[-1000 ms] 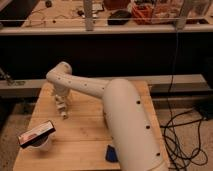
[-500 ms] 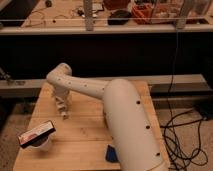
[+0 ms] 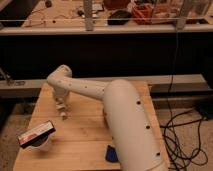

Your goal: Place the bottle in the ceramic bowl

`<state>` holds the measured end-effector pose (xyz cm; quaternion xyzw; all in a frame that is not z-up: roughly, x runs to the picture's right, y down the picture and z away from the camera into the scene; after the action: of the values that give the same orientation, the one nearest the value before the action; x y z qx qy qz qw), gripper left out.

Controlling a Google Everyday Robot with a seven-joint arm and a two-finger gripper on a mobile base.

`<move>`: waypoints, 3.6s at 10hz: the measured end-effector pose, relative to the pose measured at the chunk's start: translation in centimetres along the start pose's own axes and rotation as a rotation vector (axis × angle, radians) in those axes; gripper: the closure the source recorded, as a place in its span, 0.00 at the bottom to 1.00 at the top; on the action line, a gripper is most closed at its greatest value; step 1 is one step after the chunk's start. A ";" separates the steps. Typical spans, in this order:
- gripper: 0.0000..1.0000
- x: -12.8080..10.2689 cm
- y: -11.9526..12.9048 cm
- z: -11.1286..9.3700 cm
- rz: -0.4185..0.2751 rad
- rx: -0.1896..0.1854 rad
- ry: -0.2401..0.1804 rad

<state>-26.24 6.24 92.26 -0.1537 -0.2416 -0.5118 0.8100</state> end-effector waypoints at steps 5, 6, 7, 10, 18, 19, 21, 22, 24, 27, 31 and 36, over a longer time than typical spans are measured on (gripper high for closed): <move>0.94 1.1 1.9 -2.6 0.006 0.005 -0.010; 0.94 1.1 2.1 -2.6 0.006 0.006 -0.010; 0.94 1.0 2.4 -3.3 0.006 0.007 -0.007; 0.92 1.2 3.4 -4.6 0.026 0.010 -0.016; 0.21 1.4 3.8 -5.0 0.003 0.012 -0.027; 0.20 1.5 3.7 -5.3 0.000 0.013 -0.028; 0.27 1.5 2.9 -5.2 -0.011 0.014 -0.034; 0.27 1.2 2.2 -5.1 -0.020 0.013 -0.038; 0.27 1.2 2.4 -5.1 -0.022 0.012 -0.040; 0.42 1.5 2.8 -5.2 -0.019 0.012 -0.047; 0.20 0.7 2.1 -2.4 -0.012 0.008 -0.064; 0.20 0.3 1.3 -2.8 -0.020 0.005 -0.074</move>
<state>-24.34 5.21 90.08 -0.1683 -0.2743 -0.5131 0.7957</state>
